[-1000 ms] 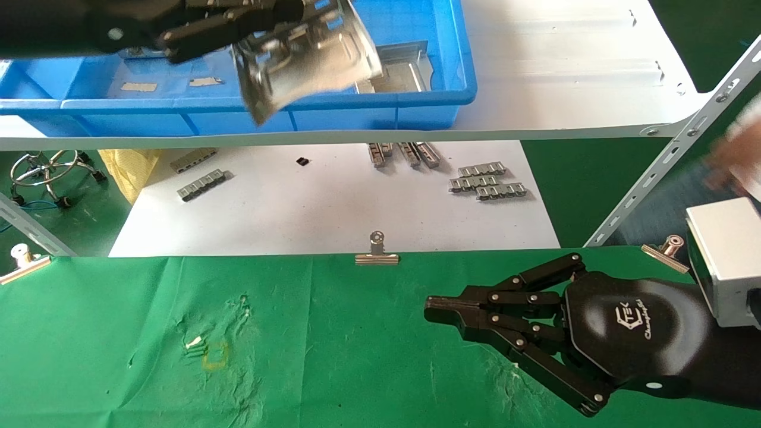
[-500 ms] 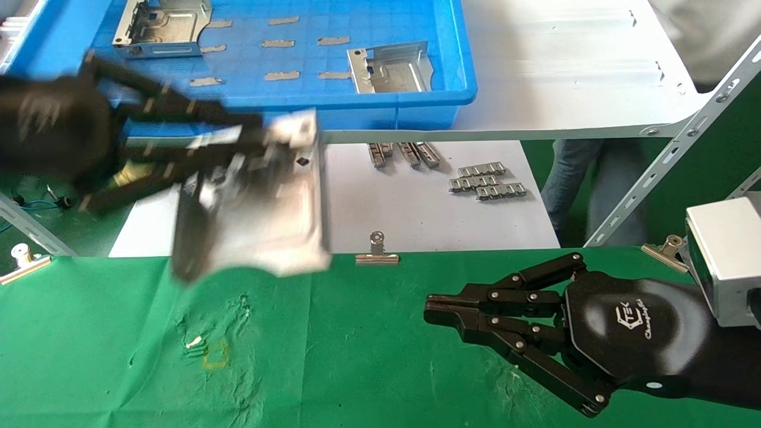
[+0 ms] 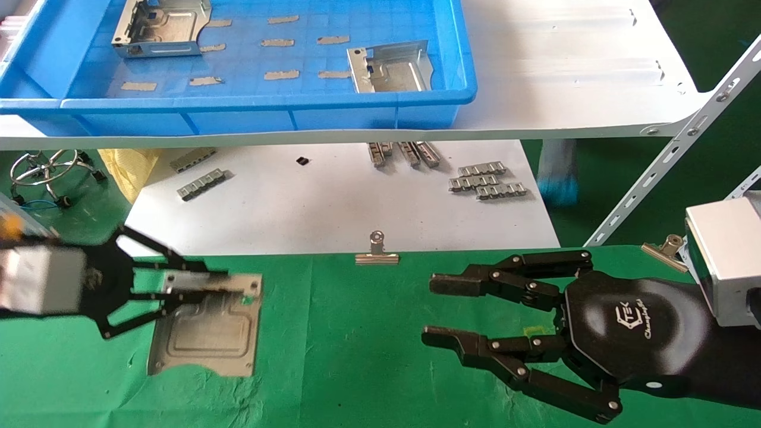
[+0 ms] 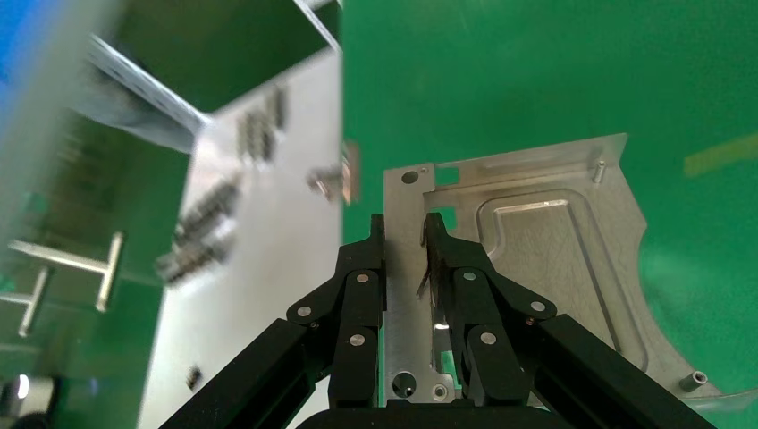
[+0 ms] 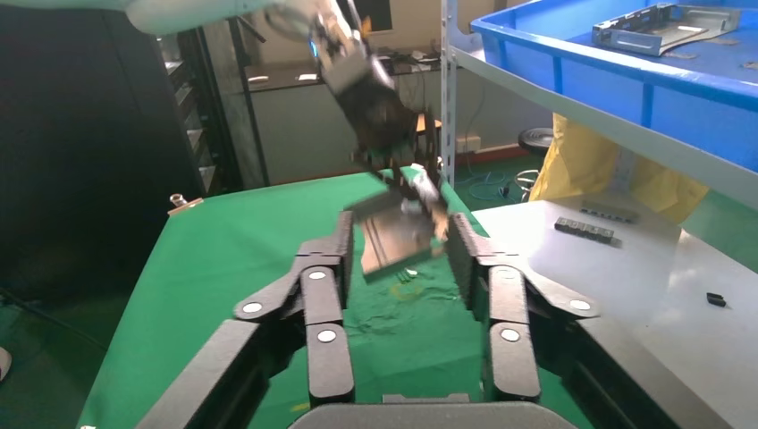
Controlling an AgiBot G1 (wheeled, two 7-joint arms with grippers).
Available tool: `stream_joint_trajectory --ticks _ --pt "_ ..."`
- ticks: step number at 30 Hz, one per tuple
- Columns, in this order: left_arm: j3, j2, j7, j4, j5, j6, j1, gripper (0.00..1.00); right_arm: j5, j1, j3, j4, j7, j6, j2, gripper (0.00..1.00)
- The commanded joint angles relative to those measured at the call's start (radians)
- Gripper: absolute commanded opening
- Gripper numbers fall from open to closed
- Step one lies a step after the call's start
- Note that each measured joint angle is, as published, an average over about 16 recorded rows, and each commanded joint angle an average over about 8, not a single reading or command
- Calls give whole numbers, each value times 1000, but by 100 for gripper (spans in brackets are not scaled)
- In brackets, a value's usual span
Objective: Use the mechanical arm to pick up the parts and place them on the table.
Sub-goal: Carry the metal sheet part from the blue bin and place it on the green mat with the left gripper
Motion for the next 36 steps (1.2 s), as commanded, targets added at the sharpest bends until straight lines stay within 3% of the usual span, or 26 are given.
stream_joint_trajectory --ticks 1,8,9,16,17,29,36 --pt "25 17 82 47 39 -6 15 0 0 0 0 0 0 0 0 100" --pt "42 88 271 236 78 -33 39 1 0 0 0 0 0 0 0 100" --pt "42 96 288 258 80 -30 39 6 0 0 0 0 0 0 0 100" --pt "55 140 350 379 93 -5 29 93 0 0 0 0 0 0 0 100" --pt "58 145 356 392 96 -4 27 100 0 0 0 0 0 0 0 100" --pt "59 184 403 496 83 18 4 100 0 0 0 0 0 0 0 100" --pt "37 159 227 460 -30 44 33 100 0 0 0 0 0 0 0 100"
